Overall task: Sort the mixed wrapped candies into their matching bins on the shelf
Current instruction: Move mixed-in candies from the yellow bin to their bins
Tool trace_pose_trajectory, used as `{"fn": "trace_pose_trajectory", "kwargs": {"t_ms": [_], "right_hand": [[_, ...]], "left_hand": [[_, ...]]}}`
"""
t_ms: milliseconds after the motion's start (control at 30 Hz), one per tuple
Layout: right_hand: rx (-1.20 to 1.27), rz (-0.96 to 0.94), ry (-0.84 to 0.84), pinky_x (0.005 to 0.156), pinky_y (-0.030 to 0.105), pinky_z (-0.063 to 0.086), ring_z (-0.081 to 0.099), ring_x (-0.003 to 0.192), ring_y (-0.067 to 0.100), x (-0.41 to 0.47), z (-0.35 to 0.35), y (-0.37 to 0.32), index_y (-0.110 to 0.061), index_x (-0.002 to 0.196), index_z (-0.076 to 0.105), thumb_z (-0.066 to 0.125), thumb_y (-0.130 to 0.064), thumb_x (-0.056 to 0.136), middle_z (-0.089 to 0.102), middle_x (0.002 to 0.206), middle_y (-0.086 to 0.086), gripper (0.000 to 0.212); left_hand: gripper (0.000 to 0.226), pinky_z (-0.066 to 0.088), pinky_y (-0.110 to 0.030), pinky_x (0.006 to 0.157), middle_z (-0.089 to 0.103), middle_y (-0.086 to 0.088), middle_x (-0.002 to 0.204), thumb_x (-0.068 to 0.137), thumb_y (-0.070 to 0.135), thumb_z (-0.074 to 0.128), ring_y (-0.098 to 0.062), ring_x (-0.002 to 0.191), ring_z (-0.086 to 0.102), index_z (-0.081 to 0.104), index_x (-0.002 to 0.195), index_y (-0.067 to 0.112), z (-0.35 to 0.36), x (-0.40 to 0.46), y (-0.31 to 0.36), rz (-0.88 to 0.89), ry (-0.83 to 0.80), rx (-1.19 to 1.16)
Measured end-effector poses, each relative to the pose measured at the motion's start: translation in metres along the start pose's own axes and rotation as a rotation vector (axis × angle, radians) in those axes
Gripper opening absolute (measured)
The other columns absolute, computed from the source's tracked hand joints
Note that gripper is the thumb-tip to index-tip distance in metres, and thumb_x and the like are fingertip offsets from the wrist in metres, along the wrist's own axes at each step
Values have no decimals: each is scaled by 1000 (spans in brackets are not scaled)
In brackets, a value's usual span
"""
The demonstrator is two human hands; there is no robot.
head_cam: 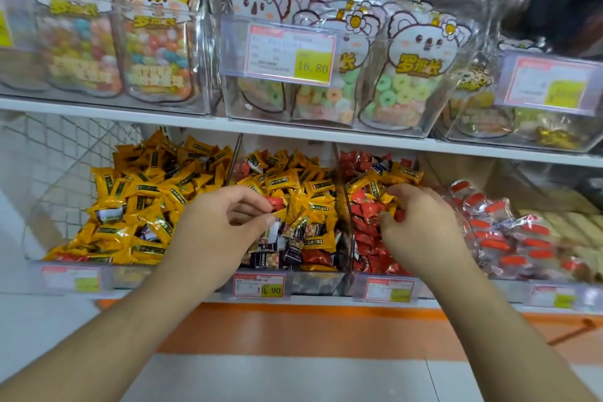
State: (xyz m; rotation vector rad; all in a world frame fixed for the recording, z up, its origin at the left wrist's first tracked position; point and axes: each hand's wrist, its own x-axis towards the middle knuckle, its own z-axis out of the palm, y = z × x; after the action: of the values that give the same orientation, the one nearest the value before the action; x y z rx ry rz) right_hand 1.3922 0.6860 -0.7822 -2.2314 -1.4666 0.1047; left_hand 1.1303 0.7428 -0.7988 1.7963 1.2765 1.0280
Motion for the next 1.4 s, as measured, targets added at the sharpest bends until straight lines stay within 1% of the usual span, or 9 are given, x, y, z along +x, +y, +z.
{"fn": "trace_pose_trajectory", "kwargs": {"t_ms": [200, 300, 500, 800, 900, 1033, 1233, 1333, 1400], "right_hand": [[88, -112, 39, 60, 3, 32, 53, 81, 4, -3, 5, -24, -20, 123, 64, 64, -18, 95, 54, 122, -3, 28], [86, -175, 25, 66, 8, 33, 46, 92, 8, -5, 13, -37, -20, 122, 65, 65, -17, 94, 49, 115, -10, 28], [115, -351, -23, 75, 14, 38, 52, 87, 6, -15, 35, -63, -19, 115, 69, 68, -11, 92, 60, 119, -5, 25], [163, -451, -32, 80, -4, 37, 52, 91, -2, -16, 57, -78, -26, 102, 73, 76, -6, 84, 64, 105, -16, 27], [169, -465, -34, 81, -5, 35, 52, 94, -1, -12, 62, -79, -27, 99, 72, 75, -5, 83, 65, 104, -16, 27], [160, -475, -40, 81, -6, 34, 51, 93, -3, -9, 66, -84, -25, 100, 73, 75, -9, 84, 66, 103, -15, 23], [193, -467, -80, 84, -6, 32, 48, 97, -22, -10, 66, -85, -27, 103, 73, 72, -11, 88, 63, 104, -20, 21], [190, -456, -86, 83, -4, 34, 50, 98, -18, -11, 62, -85, -27, 102, 73, 72, -11, 89, 63, 103, -21, 21], [197, -449, -90, 83, -4, 35, 50, 98, -17, -13, 59, -86, -28, 102, 73, 71, -11, 89, 63, 104, -21, 21]], "left_hand": [[17, 54, -23, 90, 72, 23, 102, 89, 29, 79, 3, 98, 64, 76, 105, 33, -6, 2, -9, 187, 46, 336], [24, 49, -29, 102, 65, 21, 118, 92, 30, 74, -4, 112, 59, 73, 116, 30, -13, 5, -18, 273, 72, 460], [17, 33, 0, 84, 61, 18, 115, 98, 25, 66, 1, 106, 54, 70, 115, 28, -43, 25, -39, 171, 159, 431], [36, 47, -28, 86, 72, -8, 116, 93, 23, 72, -29, 107, 66, 68, 128, 17, -61, 119, -100, 95, 204, 532], [46, 52, -35, 101, 67, -4, 129, 91, 34, 73, -27, 119, 63, 63, 134, 22, -49, 152, -119, 38, 83, 610], [37, 58, -43, 94, 70, -3, 126, 95, 37, 68, -29, 113, 67, 66, 131, 26, -41, 168, -123, 5, -38, 727], [22, 49, -24, 90, 73, 2, 120, 92, 26, 74, -23, 109, 68, 77, 114, 22, -50, 159, -119, 66, 101, 672], [17, 33, 1, 74, 75, 4, 109, 91, 22, 76, -13, 95, 66, 80, 108, 19, -56, 142, -109, 118, 186, 554], [14, 34, 2, 66, 74, 10, 100, 90, 23, 78, -6, 84, 62, 81, 104, 22, -62, 128, -99, 108, 252, 452]]}}
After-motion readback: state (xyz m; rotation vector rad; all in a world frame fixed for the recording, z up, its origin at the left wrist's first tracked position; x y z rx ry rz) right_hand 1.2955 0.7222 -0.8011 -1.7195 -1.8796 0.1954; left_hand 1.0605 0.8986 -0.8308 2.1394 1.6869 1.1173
